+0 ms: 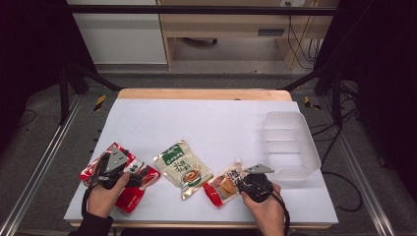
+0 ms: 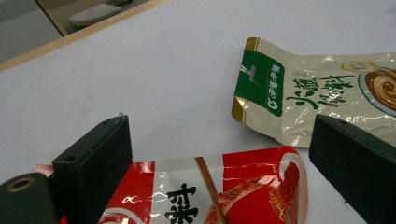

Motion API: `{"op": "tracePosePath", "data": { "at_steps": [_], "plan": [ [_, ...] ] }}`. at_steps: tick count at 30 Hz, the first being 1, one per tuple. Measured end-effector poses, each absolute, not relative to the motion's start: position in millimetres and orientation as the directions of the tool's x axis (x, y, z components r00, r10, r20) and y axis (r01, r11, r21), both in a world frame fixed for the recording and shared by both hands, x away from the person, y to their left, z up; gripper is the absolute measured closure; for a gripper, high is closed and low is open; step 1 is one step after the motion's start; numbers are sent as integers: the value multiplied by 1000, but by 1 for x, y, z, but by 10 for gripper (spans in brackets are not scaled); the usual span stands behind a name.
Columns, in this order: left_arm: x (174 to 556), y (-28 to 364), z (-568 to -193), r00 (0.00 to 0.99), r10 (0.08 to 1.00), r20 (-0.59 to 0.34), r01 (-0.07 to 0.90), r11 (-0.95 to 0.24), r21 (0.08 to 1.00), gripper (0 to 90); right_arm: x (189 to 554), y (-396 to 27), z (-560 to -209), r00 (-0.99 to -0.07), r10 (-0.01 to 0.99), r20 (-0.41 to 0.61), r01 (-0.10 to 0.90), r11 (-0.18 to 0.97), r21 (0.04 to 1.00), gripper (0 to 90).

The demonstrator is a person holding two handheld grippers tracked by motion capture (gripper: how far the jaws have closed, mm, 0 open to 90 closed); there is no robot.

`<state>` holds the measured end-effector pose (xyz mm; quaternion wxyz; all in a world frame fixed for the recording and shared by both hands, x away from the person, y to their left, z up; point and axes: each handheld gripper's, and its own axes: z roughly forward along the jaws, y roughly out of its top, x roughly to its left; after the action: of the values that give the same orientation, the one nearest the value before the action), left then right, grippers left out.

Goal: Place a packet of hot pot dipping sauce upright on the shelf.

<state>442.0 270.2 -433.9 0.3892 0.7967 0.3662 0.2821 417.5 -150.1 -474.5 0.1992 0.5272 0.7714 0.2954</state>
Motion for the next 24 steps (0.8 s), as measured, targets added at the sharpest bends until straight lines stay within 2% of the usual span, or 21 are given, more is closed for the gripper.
{"op": "tracePosePath", "data": {
  "at_steps": [3,8,19,24],
  "plan": [
    [442,270,-434,573,803,163,365,-429,826,60,417,-149,-474,-380,925,2,693,283,663,738],
    [442,270,-434,574,802,168,363,-432,825,60,418,-145,-472,-403,915,-5,692,308,653,856],
    [442,271,-433,580,798,164,360,-432,827,60,419,-146,-455,-421,907,-20,633,310,709,885],
    [441,269,-432,591,790,164,352,-435,829,61,424,-148,-440,-457,888,-56,595,352,722,890]
  ]
}}
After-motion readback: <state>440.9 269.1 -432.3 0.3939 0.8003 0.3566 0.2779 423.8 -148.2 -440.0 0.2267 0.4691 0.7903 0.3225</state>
